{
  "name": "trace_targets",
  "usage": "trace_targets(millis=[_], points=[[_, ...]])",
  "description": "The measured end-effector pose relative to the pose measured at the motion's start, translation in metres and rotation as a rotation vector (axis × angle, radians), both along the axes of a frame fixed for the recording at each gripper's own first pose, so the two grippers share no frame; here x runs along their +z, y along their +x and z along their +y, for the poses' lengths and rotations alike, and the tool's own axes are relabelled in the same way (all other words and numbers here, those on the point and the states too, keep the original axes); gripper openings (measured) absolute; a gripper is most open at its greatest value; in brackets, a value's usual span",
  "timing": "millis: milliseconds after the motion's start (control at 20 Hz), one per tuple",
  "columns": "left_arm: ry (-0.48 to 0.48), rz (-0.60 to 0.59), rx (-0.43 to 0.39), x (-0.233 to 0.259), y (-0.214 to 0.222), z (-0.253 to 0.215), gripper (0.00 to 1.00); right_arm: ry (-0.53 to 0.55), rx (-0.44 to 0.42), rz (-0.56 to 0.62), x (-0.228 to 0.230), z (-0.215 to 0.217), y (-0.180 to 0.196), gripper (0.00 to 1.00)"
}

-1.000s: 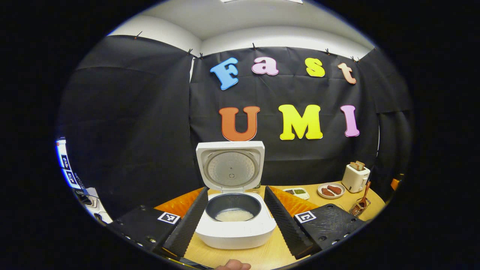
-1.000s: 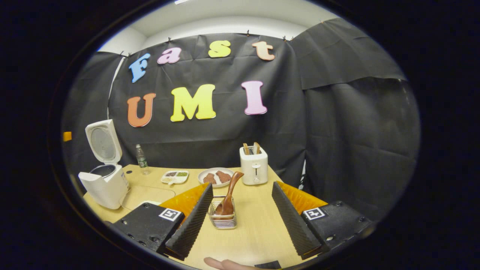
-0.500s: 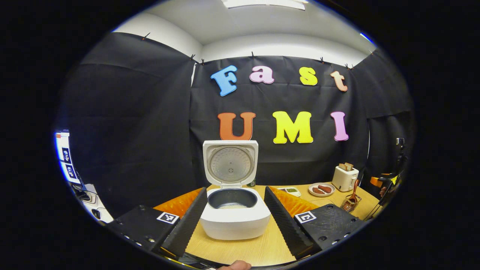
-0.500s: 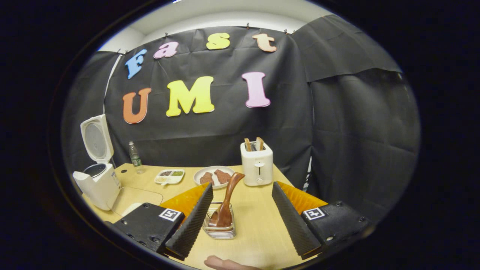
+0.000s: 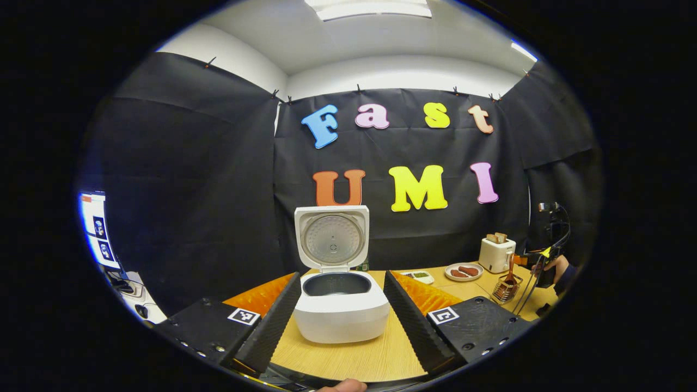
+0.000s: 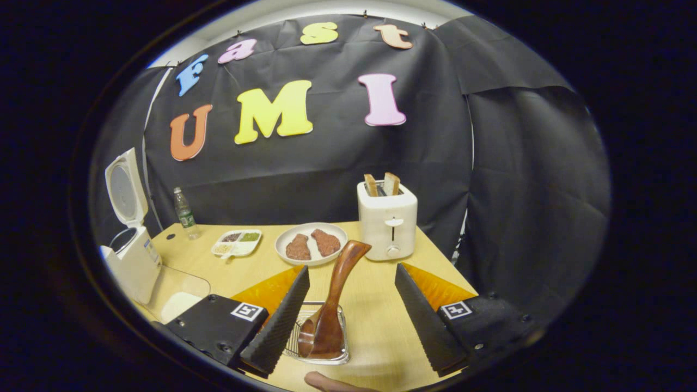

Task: Close the left gripper, press the button to open the rice cooker; take a wooden spoon from the chopstick holder with the right hand, scoop a spoonful of rice and pour it into the rice cooker, then put the wooden spoon back into the chopstick holder.

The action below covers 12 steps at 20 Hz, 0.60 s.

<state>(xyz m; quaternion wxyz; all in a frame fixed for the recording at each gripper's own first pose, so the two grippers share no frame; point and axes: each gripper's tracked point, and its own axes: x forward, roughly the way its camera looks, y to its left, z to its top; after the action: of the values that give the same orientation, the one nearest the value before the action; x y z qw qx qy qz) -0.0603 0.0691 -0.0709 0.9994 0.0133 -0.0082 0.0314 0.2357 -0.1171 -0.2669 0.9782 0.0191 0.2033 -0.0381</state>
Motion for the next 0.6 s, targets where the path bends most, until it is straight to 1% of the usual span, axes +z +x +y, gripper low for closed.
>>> trace_targets(millis=[100,200,350,400,450,500,550,600], points=[[0.002,-0.011,-0.017,-0.002,-0.002,-0.007,0.96,0.029,0.003,0.034,-0.012,0.002,0.01,0.99],[-0.02,-0.005,-0.029,-0.01,-0.004,-0.01,0.96,0.082,0.012,0.062,-0.021,0.007,0.019,1.0],[-0.04,0.016,-0.048,-0.025,0.001,-0.012,0.95,0.123,0.015,0.085,-0.029,0.01,0.031,0.99],[-0.04,0.023,-0.046,-0.031,0.003,-0.012,0.95,0.125,0.026,0.099,-0.033,0.012,0.034,0.95],[-0.029,0.037,-0.039,-0.039,0.006,-0.009,0.96,0.125,0.029,0.109,-0.037,0.013,0.036,0.87],[-0.015,0.047,-0.027,-0.046,0.006,-0.008,0.96,0.128,0.034,0.117,-0.038,0.014,0.038,0.9],[-0.007,0.057,-0.018,-0.052,0.006,-0.006,0.96,0.14,0.042,0.128,-0.041,0.016,0.038,0.89],[-0.007,0.067,-0.022,-0.056,0.006,-0.007,0.96,0.164,0.057,0.134,-0.042,0.021,0.039,0.83]])
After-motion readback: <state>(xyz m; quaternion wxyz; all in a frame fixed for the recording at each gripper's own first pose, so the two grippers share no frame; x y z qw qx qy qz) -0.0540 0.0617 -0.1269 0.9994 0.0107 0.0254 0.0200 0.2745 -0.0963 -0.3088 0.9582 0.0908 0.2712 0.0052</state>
